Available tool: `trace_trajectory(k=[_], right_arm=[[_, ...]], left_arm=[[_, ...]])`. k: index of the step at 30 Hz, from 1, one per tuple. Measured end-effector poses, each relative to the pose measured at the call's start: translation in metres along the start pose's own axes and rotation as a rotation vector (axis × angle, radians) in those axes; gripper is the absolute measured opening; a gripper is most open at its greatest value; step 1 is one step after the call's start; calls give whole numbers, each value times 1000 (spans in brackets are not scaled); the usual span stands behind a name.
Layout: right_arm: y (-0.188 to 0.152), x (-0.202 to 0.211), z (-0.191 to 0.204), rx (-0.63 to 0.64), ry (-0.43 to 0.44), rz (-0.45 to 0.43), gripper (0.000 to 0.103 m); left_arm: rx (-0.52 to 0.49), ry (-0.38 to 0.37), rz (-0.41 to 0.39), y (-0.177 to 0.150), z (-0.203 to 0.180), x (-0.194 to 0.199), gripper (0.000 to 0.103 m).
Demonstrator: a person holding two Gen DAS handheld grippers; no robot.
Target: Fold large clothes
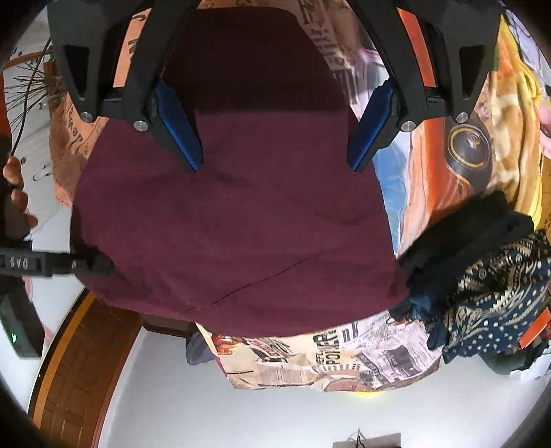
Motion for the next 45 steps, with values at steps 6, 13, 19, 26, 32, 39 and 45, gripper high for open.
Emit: trace_trajectory(k=[6, 13, 19, 26, 32, 39, 45], right_arm=[[-16, -3, -14, -72, 48, 42, 82], [4, 12, 15, 83, -60, 1, 84], [29, 14, 35, 158, -49, -49, 84], [28, -24, 11, 112, -87, 63, 84], [19, -32, -21, 16, 23, 82, 100], [16, -48, -38, -117, 212, 144, 103], [18, -59, -37, -188, 251, 172, 103]], left_arm=[[10, 14, 8, -8, 5, 6, 87], [77, 104, -72, 16, 43, 28, 87], [193, 139, -67, 29, 84, 21, 87], [282, 31, 33, 18, 88, -13, 87], [311, -44, 74, 16, 80, -32, 87], [417, -204, 164, 19, 82, -59, 88], [512, -348, 244, 22, 76, -86, 93]])
Point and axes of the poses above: each gripper's, at about its wrist camera, not at the fingertips, and x roughly against the way its jaws point, z to its left, y to its top, the point moved 5 cm from there along -x, roughly the way its jaws point, and after that the axes turned 9 degrees about y, right-handed, at the moved point
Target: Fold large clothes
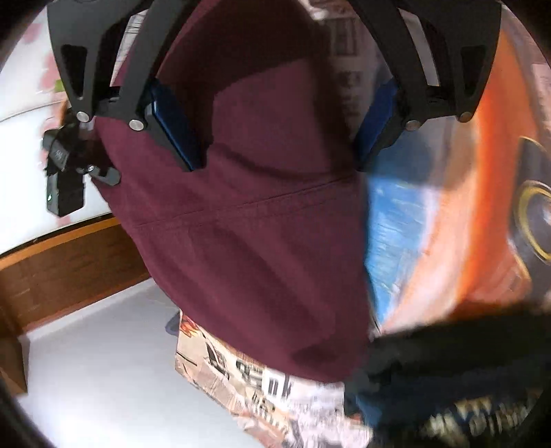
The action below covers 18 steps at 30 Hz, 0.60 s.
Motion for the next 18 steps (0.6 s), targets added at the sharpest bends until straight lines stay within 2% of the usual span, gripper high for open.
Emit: trace_trajectory(k=[6, 9, 10, 12, 13, 14, 15, 18], right_arm=[[3, -1, 0, -1, -4, 6, 103], [4, 1, -1, 4, -5, -5, 103], [4, 2, -1, 6, -9, -10, 101], [2, 5, 3, 22, -19, -22, 89], [1, 9, 8, 39, -22, -29, 73], [1, 11, 13, 55, -13, -32, 63], [-1, 14, 18, 71, -1, -29, 58], [-4, 17, 31, 117, -54, -44, 46]], left_arm=[[45, -41, 12, 6, -1, -12, 95], [42, -40, -1, 5, -3, -8, 84], [32, -36, -10, 4, -3, -5, 77], [18, -33, -27, 2, -4, 3, 67], [17, -35, -31, 2, -4, 5, 61], [16, -35, -37, 2, -3, 10, 55], [13, -35, -42, 2, -3, 14, 52], [-25, -28, -80, 2, -10, 30, 41]])
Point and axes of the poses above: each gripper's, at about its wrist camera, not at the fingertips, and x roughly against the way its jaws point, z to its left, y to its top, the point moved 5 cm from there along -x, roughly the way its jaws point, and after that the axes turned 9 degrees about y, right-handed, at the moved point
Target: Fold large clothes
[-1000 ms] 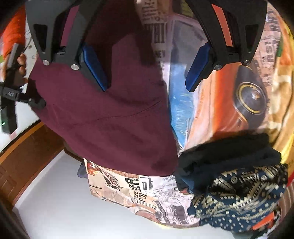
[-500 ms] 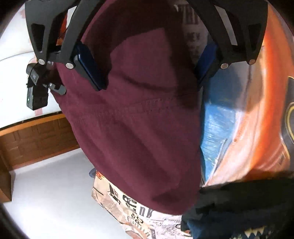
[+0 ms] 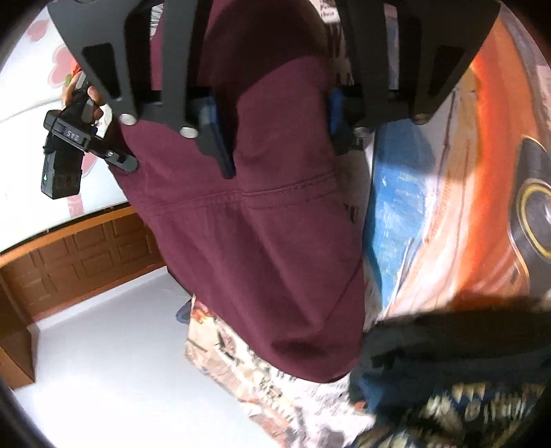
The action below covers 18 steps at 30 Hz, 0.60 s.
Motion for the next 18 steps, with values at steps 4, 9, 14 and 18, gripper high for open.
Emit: trace_trajectory(k=[4, 9, 14, 18], right_arm=[[1, 4, 8, -2, -12, -15, 36], [7, 11, 33, 35, -11, -35, 30], [24, 15, 67, 89, 7, -78, 30], [50, 16, 108, 164, 23, -133, 30]], left_arm=[[-102, 15, -82, 5, -23, 32, 29], [-187, 19, -170, 17, -40, 79, 23], [-188, 3, -249, 48, -35, 123, 23], [-223, 26, -340, 76, -31, 168, 23]])
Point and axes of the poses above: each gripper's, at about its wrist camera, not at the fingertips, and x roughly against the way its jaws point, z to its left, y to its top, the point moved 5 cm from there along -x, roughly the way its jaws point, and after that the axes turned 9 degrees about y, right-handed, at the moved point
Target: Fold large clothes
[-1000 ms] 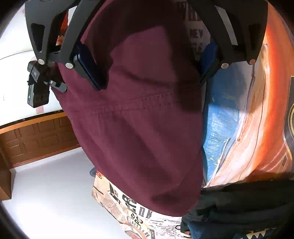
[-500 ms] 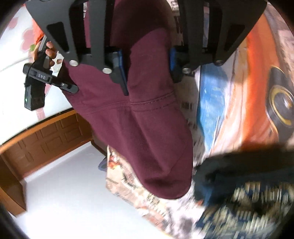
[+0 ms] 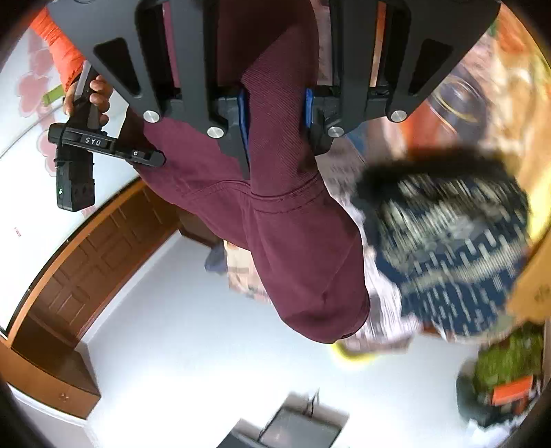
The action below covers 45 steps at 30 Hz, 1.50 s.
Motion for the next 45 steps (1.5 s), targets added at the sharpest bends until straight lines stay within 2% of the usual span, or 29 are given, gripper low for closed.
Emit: trace_trajectory(k=[8, 10, 13, 14, 15, 17, 18, 20, 21, 23, 26, 29, 32, 33, 34, 39, 43, 45], right_arm=[[63, -27, 75, 150, 47, -104, 29], [77, -38, 93, 186, 66, -126, 24], [98, -52, 123, 255, 74, -175, 23], [106, -59, 134, 284, 71, -196, 23], [112, -70, 143, 305, 70, -206, 23], [120, -98, 148, 316, 62, -179, 23], [123, -124, 147, 295, 61, -143, 23], [124, -168, 138, 258, 44, -83, 23], [122, -189, 132, 247, 32, -56, 23], [112, -234, 116, 216, 14, 19, 23], [99, -271, 94, 169, 43, 83, 23], [98, -275, 84, 174, 54, 73, 27], [98, -271, 71, 127, 49, 69, 45], [98, -269, 66, 101, 36, 70, 57], [98, -267, 70, 83, 26, 71, 64], [89, -255, 64, 29, 8, 95, 66], [87, -240, 74, 102, -87, 71, 66], [88, -228, 83, 139, -128, 42, 66]], left_arm=[[-62, 70, -148, 87, 52, 53, 23], [-71, 90, -169, 105, 66, 60, 23], [-71, 100, -178, 133, 93, 58, 20], [-68, 118, -177, 138, 105, 50, 19], [-79, 167, -176, 140, 116, 42, 19], [-92, 288, -129, 147, 146, 12, 20], [-73, 303, -100, 147, 159, 0, 20], [43, 312, 6, 141, 207, -37, 20], [93, 320, 31, 136, 229, -51, 20], [145, 283, 20, 130, 255, -62, 23], [114, 302, -4, 127, 261, -67, 30], [37, 361, -6, 126, 251, -72, 37], [-14, 433, -7, 125, 248, -76, 50], [-28, 461, -8, 124, 246, -76, 53], [-43, 480, -8, 123, 244, -74, 60], [-93, 535, 5, 115, 233, -59, 65], [-154, 635, -11, 114, 224, -39, 65], [-152, 638, -12, 113, 219, -29, 65]])
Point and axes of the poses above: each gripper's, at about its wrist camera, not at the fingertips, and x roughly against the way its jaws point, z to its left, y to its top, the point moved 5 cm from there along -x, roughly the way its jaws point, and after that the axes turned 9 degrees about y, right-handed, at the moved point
